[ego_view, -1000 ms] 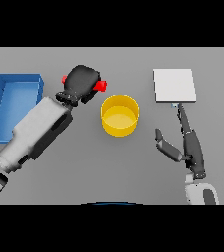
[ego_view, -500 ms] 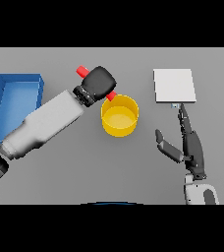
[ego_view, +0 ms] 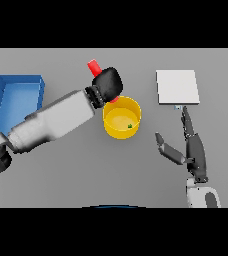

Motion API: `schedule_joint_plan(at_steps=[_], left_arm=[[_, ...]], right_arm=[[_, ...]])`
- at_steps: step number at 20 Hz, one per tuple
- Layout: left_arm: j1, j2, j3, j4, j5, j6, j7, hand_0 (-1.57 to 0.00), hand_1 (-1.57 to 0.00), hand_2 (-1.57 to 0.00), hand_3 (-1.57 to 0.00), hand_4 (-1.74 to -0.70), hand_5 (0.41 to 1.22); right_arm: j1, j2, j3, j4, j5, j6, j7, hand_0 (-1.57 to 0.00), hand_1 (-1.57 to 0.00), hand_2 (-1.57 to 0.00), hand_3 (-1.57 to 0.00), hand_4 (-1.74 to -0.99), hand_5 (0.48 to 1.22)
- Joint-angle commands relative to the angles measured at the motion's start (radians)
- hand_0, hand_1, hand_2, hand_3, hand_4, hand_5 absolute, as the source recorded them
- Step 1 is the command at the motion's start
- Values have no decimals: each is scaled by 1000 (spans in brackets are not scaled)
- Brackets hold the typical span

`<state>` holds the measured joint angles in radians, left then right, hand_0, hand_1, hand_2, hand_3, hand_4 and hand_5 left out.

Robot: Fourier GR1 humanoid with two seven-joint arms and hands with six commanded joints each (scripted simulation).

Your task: Pick up the red beaker and tilt it to pour out 1 green nut into yellow bowl. Pick up the yellow bowl and place it on the metallic measuring scale.

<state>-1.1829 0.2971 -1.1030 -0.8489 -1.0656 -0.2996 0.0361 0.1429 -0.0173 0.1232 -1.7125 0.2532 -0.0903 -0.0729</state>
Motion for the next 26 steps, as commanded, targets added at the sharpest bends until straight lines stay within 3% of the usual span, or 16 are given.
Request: schedule_joint_plan(at_steps=[1,6,10,16,17,18,20,23,26], left_arm=[[-17,-5,-15,11,-13,-3,4,-1571,-1571,-1571,-1563,-1738,1221],[-92,-39,-107,71,-57,-46,-39,-1571,-1571,-1571,-1568,-1735,1221],[-123,-45,-176,96,-89,-8,-86,-1571,-1571,-1571,-1570,-1735,1221],[-239,-2,-169,112,-60,-3,-137,-1571,-1571,-1571,-1571,-1729,1221],[-270,7,-151,132,-51,19,-136,-1571,-1571,-1571,-1494,-1727,1221],[-306,22,-131,155,-39,31,-139,-1571,-1571,-1399,-1509,-1676,1221],[-359,51,-88,193,0,57,-148,-1571,-1571,-1461,-1041,-1699,1221],[-434,84,-7,281,75,59,-125,-1571,-1571,-1515,-1300,-1709,1221],[-451,113,130,403,213,72,-65,-1571,-1571,-1542,-1380,-1723,1221]], right_arm=[[-14,-3,-8,8,-3,-2,12,1,1,1,1,-1270,588],[-6,-5,-7,11,15,-17,3,1,1,1,1,-1216,585],[3,-6,7,4,29,-14,-28,1,1,1,1,-1210,592],[-13,1,5,24,42,-30,-23,1,1,1,1,-1209,592],[-22,2,8,31,53,-37,-21,1,1,1,1,-1203,592],[-29,1,4,35,51,-38,-19,1,1,1,1,-1201,592],[-33,-3,-3,31,28,-25,-33,1,1,1,1,-1186,596],[-33,7,-2,31,1,-9,-35,1,1,1,1,-1182,593],[-47,6,-9,40,-18,2,-32,1,1,1,1,-1200,596]])
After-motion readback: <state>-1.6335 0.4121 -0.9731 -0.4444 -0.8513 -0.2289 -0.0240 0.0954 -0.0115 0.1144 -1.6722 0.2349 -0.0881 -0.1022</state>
